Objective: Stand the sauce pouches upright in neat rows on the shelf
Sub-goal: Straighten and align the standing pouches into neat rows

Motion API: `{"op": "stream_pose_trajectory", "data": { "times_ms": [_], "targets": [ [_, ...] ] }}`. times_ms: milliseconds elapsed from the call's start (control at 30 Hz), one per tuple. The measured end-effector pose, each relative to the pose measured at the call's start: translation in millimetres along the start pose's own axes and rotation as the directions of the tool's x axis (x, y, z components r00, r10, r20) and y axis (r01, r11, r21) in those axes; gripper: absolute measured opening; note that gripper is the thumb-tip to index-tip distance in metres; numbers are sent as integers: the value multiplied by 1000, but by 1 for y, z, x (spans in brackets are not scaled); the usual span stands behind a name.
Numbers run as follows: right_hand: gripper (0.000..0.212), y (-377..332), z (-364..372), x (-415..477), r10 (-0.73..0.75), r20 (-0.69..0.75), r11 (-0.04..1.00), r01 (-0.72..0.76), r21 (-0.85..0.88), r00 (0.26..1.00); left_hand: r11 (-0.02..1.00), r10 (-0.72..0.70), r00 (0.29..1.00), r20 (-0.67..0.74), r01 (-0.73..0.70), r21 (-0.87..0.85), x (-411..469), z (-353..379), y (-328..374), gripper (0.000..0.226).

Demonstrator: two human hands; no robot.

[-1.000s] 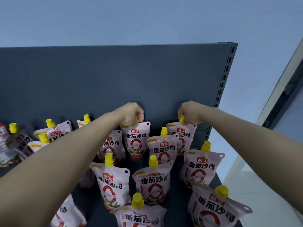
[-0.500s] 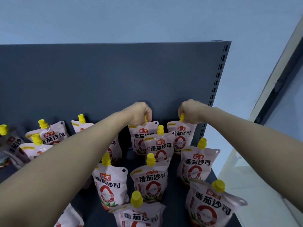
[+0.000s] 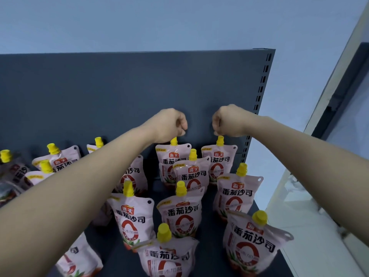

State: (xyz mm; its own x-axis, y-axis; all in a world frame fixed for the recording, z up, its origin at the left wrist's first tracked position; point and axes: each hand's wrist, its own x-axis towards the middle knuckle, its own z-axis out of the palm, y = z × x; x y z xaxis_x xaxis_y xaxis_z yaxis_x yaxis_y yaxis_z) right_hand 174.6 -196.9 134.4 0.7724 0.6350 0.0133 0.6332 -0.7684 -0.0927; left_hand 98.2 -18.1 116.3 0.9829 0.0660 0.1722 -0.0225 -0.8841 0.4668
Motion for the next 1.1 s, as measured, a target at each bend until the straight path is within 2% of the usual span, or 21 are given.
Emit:
{"op": "stream_pose_trajectory", "data": {
  "times_ms": [133,233,367,533,600,667,867,967,1100],
  "targets": [
    [14,-9,-2,-9,-7,98,999,4,36,995,1000,-16,976,219,19,-11,-16,3,9,19],
    [23,-11,-4,-17,30,281,999,-40,28,959,999,-41,942,333,29,41,-22,14,7,27],
    [34,-6,-7,-28,60,486,995,-90,39,872,996,-54,936,347,27,81,-24,30,5,22],
    [39,-5,5,-43,155,638,987,-88,-136,754,993,-81,950,301,51,107,-23,47,0,17],
    [43,-5,12,-48,167,624,983,-83,-161,763,992,-89,960,265,61,112,-22,50,-3,14],
    [39,-4,19,-50,158,558,985,-88,-151,815,990,-97,966,238,69,124,-23,52,-4,12],
    [30,-13,25,-55,121,328,970,-41,-240,937,978,-142,968,209,104,180,-33,45,-11,30],
    [30,-18,25,-51,99,296,963,-16,-271,950,978,-152,966,211,116,175,-42,36,-20,35],
    [31,-24,28,-44,63,308,951,36,-306,949,979,-159,963,216,125,162,-52,31,-25,25]
  ]
}}
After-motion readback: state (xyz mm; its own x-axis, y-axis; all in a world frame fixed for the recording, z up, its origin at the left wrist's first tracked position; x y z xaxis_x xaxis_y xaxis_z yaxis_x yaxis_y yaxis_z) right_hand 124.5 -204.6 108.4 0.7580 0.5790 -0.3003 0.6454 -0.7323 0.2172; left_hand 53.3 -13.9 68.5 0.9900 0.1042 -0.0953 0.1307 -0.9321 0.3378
